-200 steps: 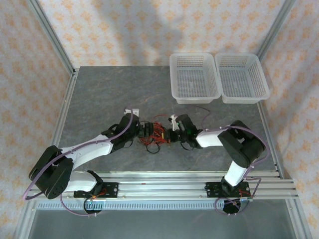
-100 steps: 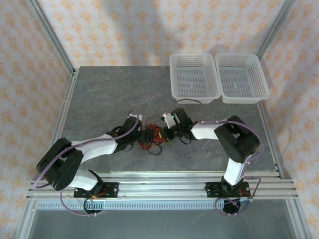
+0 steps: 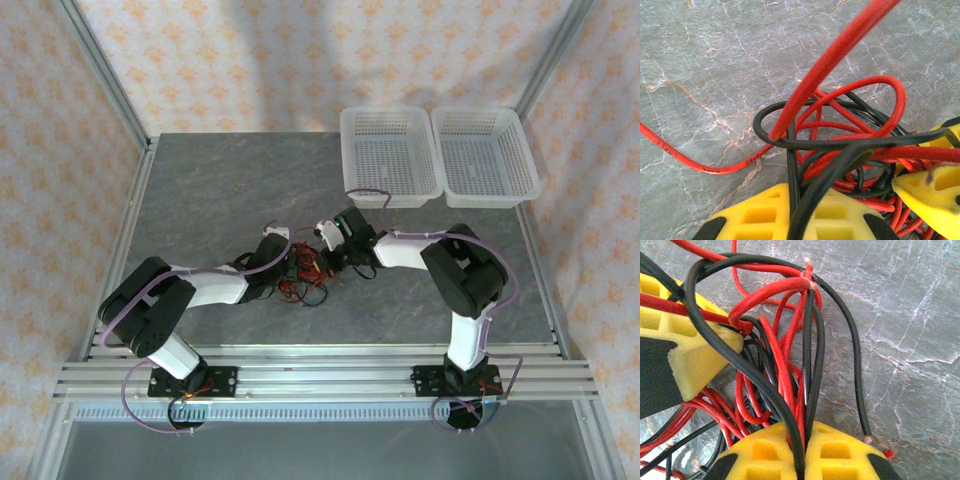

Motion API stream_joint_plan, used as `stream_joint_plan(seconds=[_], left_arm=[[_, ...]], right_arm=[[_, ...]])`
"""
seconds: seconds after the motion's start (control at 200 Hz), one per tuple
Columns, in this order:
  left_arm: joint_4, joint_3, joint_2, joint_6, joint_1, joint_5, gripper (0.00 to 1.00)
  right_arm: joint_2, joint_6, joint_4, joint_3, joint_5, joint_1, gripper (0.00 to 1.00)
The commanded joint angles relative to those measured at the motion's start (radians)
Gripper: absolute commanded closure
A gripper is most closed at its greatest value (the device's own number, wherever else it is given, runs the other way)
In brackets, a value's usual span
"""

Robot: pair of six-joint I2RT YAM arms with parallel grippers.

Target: Untangle the cables

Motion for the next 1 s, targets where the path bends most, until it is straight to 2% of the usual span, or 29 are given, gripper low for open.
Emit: stream_joint_plan(seconds=[0.0, 0.17, 0.245, 0.4, 0.501, 0.806, 0.996], left_arm=[[0.044, -0.029, -0.01, -0.043, 0.003, 0.006, 1.0], [0.048, -0.099, -0.071, -0.189, 0.002, -0.013, 1.0], [0.1, -0.141, -0.084, -0.284, 0.003, 0.002, 1.0], [0.218, -0.205, -0.074, -0.466, 0.003, 0.03, 1.0], [0.227, -0.215, -0.067, -0.54, 0.002, 0.016, 1.0], [0.159, -0.211, -0.107, -0.602, -0.025, -0.083, 1.0], [0.165, -0.235, -0.128, -0.642, -0.036, -0.114, 1.0]], right_arm=[[0.029, 0.101, -0.115, -0.017, 0.176, -0.003, 0.81], [-0.076, 0.362, -0.098, -0.037, 0.247, -0.005, 0.36], [-0.126, 0.5, -0.077, -0.061, 0.264, -0.004, 0.29], [-0.23, 0.77, 0.055, -0.179, 0.249, -0.003, 0.27], [-0.287, 0.896, 0.133, -0.249, 0.258, 0.014, 0.29], [-0.319, 1.069, 0.183, -0.262, 0.36, 0.141, 0.3], [-0.262, 1.128, 0.213, -0.264, 0.373, 0.164, 0.29]])
